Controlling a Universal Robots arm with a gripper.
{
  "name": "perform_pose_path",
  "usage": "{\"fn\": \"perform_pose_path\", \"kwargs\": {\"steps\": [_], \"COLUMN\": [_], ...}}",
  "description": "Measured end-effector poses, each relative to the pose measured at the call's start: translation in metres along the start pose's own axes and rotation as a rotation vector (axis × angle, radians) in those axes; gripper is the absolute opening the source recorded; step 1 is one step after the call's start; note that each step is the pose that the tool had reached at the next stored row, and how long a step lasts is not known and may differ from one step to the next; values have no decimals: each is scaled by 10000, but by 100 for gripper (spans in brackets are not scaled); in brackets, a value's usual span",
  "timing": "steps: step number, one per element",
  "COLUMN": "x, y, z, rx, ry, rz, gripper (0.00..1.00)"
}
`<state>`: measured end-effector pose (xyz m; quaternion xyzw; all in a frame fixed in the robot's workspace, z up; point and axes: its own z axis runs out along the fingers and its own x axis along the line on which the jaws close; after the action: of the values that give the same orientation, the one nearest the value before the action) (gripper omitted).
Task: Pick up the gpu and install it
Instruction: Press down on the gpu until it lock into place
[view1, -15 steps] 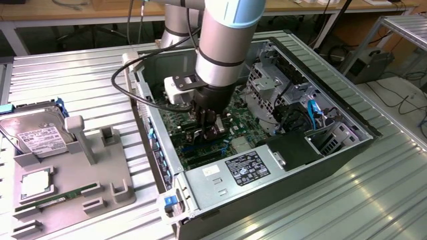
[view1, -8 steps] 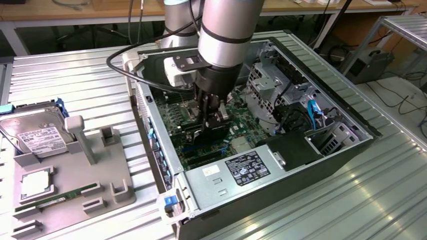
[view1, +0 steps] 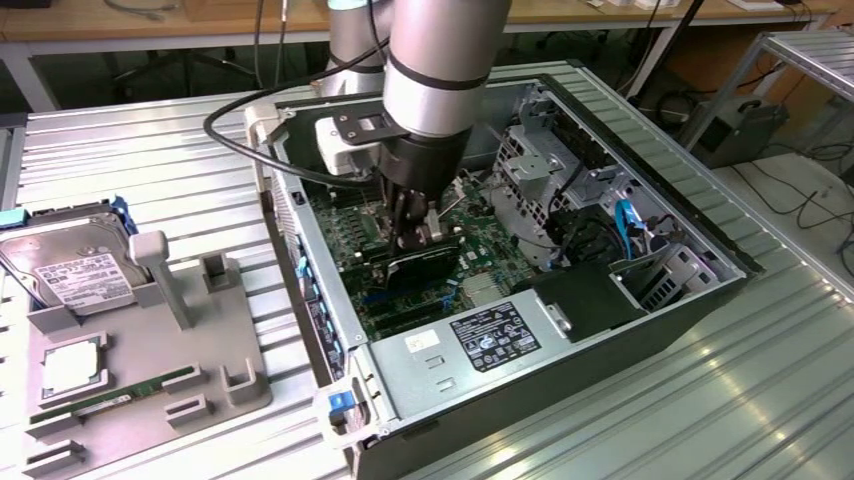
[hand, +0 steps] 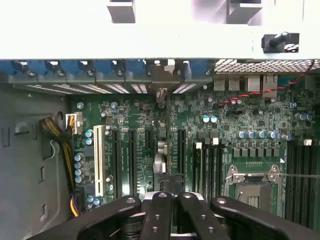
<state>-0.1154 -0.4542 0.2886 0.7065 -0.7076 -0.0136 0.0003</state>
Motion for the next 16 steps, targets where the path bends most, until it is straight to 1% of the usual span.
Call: {"fn": "perform_pose_path", "kwargs": {"steps": [5, 9, 11, 12, 15, 16], "x": [-12, -16, -17, -17, -18, -19], "y": [16, 16, 15, 16, 17, 17], "z": [90, 151, 177, 182, 197, 198], "rx": [0, -6, 3, -1, -6, -4], "ry": [90, 180, 194, 218, 266, 265], "rz": [1, 3, 3, 4, 4, 5], "gripper": [11, 11, 11, 11, 11, 11]}}
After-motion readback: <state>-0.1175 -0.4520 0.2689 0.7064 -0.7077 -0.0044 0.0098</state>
